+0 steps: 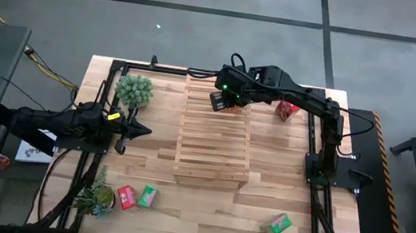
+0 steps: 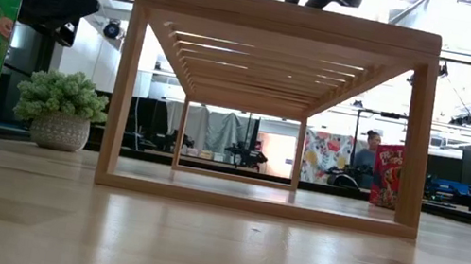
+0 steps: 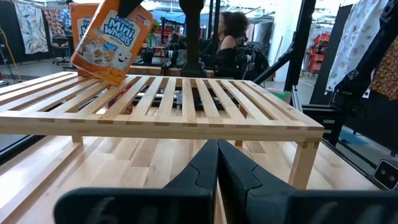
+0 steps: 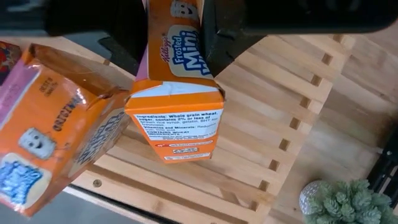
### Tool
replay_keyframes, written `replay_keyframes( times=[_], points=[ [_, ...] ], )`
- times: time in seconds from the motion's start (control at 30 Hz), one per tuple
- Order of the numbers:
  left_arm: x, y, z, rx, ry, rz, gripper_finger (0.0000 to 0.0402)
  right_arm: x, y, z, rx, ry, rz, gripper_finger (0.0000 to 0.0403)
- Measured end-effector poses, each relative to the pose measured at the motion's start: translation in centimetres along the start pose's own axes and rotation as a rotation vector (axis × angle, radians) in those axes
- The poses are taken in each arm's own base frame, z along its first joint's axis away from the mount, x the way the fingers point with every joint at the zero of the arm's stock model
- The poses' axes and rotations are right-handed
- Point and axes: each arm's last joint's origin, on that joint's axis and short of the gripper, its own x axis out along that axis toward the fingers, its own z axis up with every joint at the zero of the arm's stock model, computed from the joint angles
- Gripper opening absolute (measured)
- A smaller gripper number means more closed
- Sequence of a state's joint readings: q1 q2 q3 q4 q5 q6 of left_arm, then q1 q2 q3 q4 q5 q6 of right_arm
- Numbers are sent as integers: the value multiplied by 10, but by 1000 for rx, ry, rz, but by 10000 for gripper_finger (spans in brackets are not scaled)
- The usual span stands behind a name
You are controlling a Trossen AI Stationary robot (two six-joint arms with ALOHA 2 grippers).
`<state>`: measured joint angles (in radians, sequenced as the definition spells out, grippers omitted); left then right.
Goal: Stack cereal on shelf
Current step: Put the orange cereal box aligned with the other orange cereal box on the shelf
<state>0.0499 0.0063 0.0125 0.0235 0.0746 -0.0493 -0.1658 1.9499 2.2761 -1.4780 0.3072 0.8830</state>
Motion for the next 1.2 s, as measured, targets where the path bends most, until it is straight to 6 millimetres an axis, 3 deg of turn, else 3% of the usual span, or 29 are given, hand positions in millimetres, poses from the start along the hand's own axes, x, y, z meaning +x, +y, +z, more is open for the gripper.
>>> replay_keyframes(
  times=[0.5, 0.8, 1.03, 1.2],
  points=[
    [0, 0, 0, 0, 0, 0, 0, 1, 2, 8, 37, -88, 8, 216],
    [0, 0, 0, 0, 0, 0, 0, -2, -2, 19, 69, -160, 7, 224],
    [0, 0, 0, 0, 0, 0, 0, -25, -6, 28, 37, -290, 23, 225],
    [0, 0, 0, 0, 0, 0, 0, -46, -13, 21, -135, -285, 38, 225]
  ],
)
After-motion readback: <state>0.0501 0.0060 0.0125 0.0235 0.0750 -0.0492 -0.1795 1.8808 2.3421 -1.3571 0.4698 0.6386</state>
